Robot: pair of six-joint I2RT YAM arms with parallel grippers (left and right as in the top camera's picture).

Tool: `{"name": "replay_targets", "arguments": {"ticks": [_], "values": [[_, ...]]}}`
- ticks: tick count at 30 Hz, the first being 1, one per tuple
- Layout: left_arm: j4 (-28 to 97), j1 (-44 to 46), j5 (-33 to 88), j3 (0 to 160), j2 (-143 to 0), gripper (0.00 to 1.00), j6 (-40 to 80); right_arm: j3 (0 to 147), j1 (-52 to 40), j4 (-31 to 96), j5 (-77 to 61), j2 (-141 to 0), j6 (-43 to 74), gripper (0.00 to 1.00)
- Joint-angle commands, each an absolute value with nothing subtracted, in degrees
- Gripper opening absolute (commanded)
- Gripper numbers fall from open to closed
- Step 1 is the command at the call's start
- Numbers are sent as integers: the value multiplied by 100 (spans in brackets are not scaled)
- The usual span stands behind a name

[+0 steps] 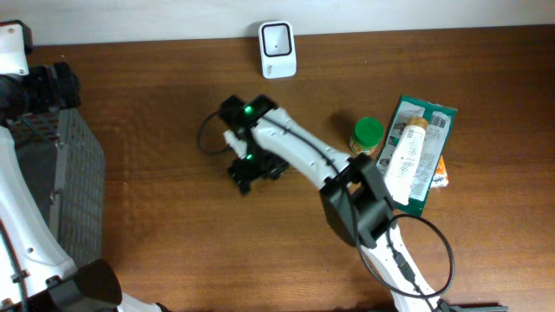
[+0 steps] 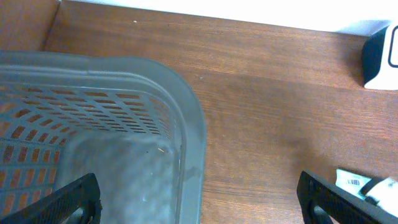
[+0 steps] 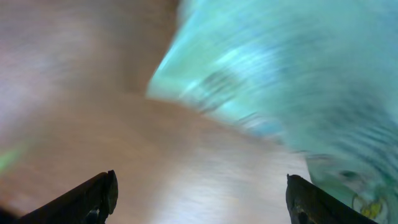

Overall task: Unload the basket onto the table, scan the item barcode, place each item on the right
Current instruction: 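Lift the mint-green pouch and bring it toward the scanner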

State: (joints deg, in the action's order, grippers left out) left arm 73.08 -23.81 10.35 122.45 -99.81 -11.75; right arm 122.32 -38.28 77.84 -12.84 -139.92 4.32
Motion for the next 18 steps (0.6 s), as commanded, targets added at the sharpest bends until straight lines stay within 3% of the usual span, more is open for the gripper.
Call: {"name": "replay_targets", "arguments": {"ticks": [1,11,18], "values": [[7301,-2408,1094,12234,-9972,99,-1122,12195,-3669,7852,-1094,-13869,314,84],[7301,-2408,1094,12234,-9972,99,-1122,12645,-3111,7822,-1310,-12879,43,89],[7301,-2408,1094,12234,-9972,99,-1122,12473,-2150,7717,-2731,-13170,-301,84]]}}
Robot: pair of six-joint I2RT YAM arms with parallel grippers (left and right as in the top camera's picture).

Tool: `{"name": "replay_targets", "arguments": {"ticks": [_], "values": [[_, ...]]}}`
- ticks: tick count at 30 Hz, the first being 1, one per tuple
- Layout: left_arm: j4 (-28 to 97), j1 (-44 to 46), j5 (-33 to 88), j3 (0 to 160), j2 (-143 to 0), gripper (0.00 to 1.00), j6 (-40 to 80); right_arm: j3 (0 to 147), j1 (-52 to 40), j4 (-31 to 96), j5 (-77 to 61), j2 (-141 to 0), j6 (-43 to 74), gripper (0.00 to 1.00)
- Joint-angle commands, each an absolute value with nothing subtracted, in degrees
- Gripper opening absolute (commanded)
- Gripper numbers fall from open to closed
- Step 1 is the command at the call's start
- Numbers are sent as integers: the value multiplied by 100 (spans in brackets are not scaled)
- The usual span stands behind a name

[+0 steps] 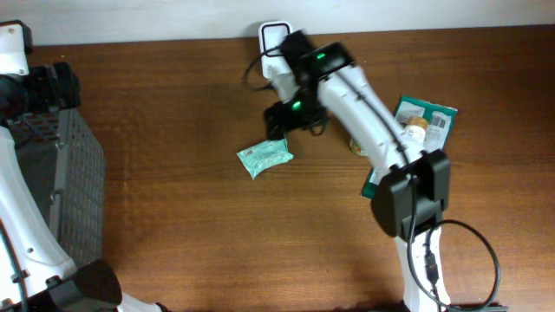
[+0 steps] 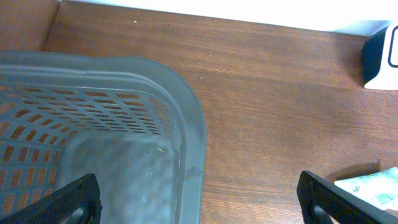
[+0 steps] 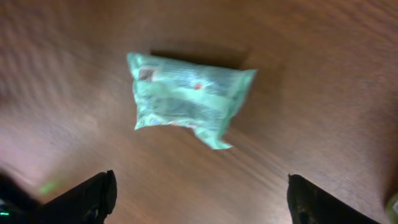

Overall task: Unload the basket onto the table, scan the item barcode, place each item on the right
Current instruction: 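Lift the mint-green pouch and bring it toward the scanner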

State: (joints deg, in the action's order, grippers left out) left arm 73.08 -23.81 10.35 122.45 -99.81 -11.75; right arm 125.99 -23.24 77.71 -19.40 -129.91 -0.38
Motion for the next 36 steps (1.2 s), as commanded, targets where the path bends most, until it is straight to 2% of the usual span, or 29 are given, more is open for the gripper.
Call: {"name": "replay_targets", "arguments": {"ticks": [1,14,26,30,34,36], "values": [[7301,-2408,1094,12234,-9972,99,-1122,12383,-2108,7644,-2775,-13207,-301,84],[7301,-2408,1094,12234,-9972,99,-1122,11000,-2104,6464,-3212,-13292,-99,83],[7301,-2408,1094,12234,-9972,99,-1122,10269,-2174,5365,-3503,-13292,423,79],[7303,-2408,1094,12234,-9972,99,-1122,10178,-2198,4908,-3568,-13321,985,70],[7303,-2408,1094,12234,-9972,99,-1122,10175,-2349,4727,-3695,-13541,1267,66],[7303,-2408,1094,12234,-9972,99,-1122,10175,-2438,4733,-3830,-13627,1411,58]]}}
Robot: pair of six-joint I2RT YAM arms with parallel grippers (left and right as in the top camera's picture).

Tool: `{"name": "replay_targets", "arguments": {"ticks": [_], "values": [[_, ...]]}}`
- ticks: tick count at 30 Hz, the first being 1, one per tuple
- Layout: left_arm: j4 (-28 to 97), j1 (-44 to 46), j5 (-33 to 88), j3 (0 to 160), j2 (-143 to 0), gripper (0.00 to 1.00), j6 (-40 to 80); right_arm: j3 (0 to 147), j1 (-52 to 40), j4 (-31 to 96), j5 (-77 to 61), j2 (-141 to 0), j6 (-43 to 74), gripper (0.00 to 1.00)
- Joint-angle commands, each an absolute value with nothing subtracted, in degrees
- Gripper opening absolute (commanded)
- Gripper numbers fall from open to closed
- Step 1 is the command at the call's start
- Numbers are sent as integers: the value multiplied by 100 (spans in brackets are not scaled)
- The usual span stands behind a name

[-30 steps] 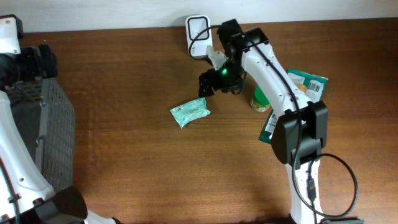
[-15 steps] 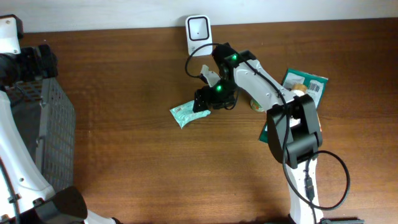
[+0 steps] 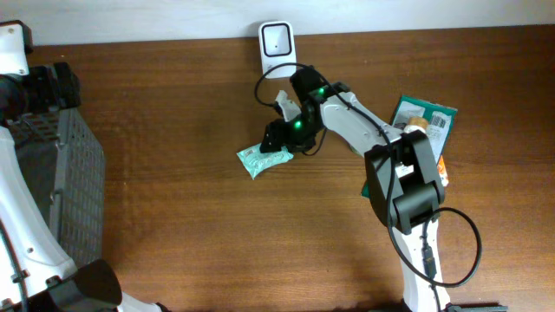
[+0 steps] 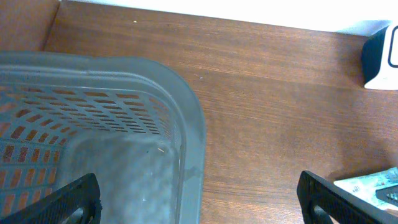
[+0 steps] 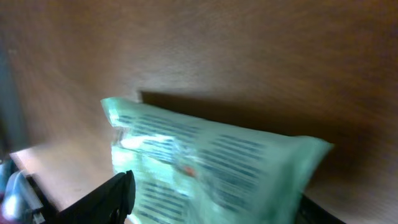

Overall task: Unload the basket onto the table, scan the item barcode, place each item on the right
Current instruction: 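Lift the mint-green pouch and bring it toward the scanner, then hold the mint-green pouch up in front of the scanner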

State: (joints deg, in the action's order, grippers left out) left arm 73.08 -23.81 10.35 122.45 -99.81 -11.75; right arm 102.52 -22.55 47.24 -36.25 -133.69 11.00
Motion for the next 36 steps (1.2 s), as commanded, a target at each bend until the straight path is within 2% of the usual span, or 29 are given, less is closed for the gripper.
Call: {"name": "replay_targets", "arguments": {"ticks": [1,4,6,12,17,22,30,36], "values": [[7303,-2408,1094,12234,-9972,99,-1122,10178,-2460,4735,-3885,-13646,1415,56],[7303,-2408,1094,12234,-9974,99,-1122,10175,-2521,4733,-3865,-13646,1428,44],[7303,-2408,1092,12234,-9974,99,-1122,10178,-2521,4733,-3861,-13646,1428,30],[7303,-2408,1094,12234,-9972,99,-1122,10287,-2499,4772,-3953,-13539,1321,13],[7303,-2408,1094,12234,-9972,99,-1122,10715,-2482,5280,-4045,-12838,777,12],[7303,-2408,1094,12234,-9972,99,-1122,10881,-2248,5568,-4058,-11784,646,4],[7303,-2408,1094,12234,-9972,99,-1122,10881,-1470,6062,-4051,-10250,617,4],[7303,-2408,1094,12234,-9972,99,-1122,10881,-1234,6180,-4029,-10001,596,4]]}}
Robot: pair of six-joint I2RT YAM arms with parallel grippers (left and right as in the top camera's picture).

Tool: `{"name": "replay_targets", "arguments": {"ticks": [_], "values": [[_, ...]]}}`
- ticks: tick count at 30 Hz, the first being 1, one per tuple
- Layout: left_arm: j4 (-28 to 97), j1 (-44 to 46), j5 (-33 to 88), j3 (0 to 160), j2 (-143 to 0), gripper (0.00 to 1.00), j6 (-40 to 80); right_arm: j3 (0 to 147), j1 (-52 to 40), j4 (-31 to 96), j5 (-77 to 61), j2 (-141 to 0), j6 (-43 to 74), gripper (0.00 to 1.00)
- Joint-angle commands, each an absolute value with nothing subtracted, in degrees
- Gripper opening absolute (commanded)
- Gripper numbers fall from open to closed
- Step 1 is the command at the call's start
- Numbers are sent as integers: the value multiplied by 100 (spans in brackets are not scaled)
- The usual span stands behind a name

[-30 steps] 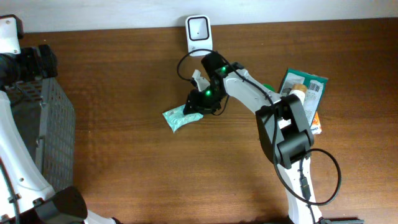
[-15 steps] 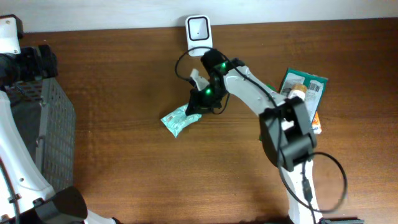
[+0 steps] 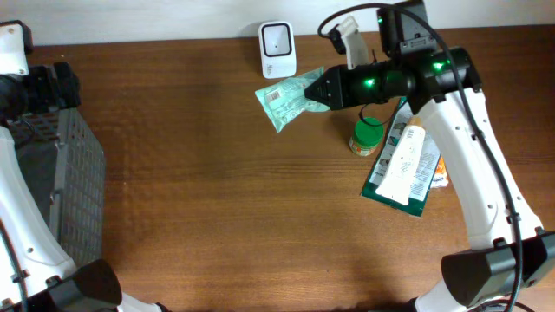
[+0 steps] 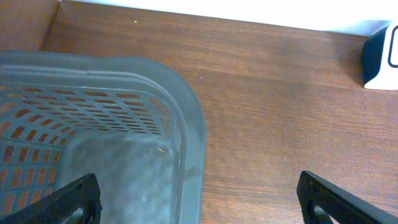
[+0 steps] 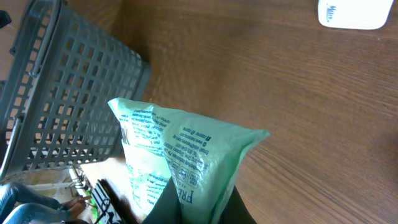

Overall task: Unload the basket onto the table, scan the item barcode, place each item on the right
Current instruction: 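Hold the mint-green pouch up in front of the scanner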

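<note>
A pale green printed packet [image 3: 289, 94] hangs above the table just right of and below the white scanner [image 3: 277, 37]. My right gripper [image 3: 321, 89] is shut on its right end. In the right wrist view the packet [image 5: 168, 149] rises from my pinching fingers [image 5: 177, 202], with the scanner [image 5: 351, 14] at the top right. My left gripper [image 4: 199, 208] stands open over the grey basket's rim [image 4: 189, 124], holding nothing. The scanner [image 4: 380, 59] shows at that view's right edge.
A grey mesh basket [image 3: 61, 173] stands at the table's left end under my left arm. A green-lidded jar [image 3: 366, 136] and a dark green box with a white tube on it [image 3: 408, 160] lie at the right, below my right arm.
The packet lay on the table's middle with my right gripper down at it. Now the gripper is shut on it and holds it raised, farther back and right, beside the scanner. The left arm has not moved.
My right gripper was low over the middle of the table, close to the packet. Then it stood open near the scanner while the packet lay flat on the table. Then it was down at the packet, and now it holds the packet up by the scanner.
</note>
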State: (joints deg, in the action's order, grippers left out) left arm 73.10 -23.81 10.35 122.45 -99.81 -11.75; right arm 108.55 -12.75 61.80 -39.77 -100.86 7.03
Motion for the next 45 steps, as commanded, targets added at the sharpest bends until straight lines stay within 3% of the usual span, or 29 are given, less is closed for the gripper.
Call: {"name": "replay_targets", "arguments": {"ticks": [1,4,11,18,29,33,45], "values": [[7303,-2408,1094,12234,-9972,99,-1122,10881,-1240,6180,-3975,-10020,589,4],[7303,-2408,1094,12234,-9972,99,-1122,10881,-1347,6110,-3522,-10073,381,4],[7303,-2408,1094,12234,-9972,99,-1122,10875,-2112,4936,150,-10562,-263,4],[7303,-2408,1094,12234,-9972,99,-1122,10875,-2248,2447,1619,-11675,-1765,4],[7303,-2408,1094,12234,-9972,99,-1122,10875,-2248,-2373,1833,-13574,-5441,4],[7303,-2408,1094,12234,-9972,99,-1122,10877,-2257,-2602,1525,-14005,-6488,4],[7303,-2408,1092,12234,-9972,99,-1122,10877,-2368,-3052,1719,-14051,-6604,4]]}}
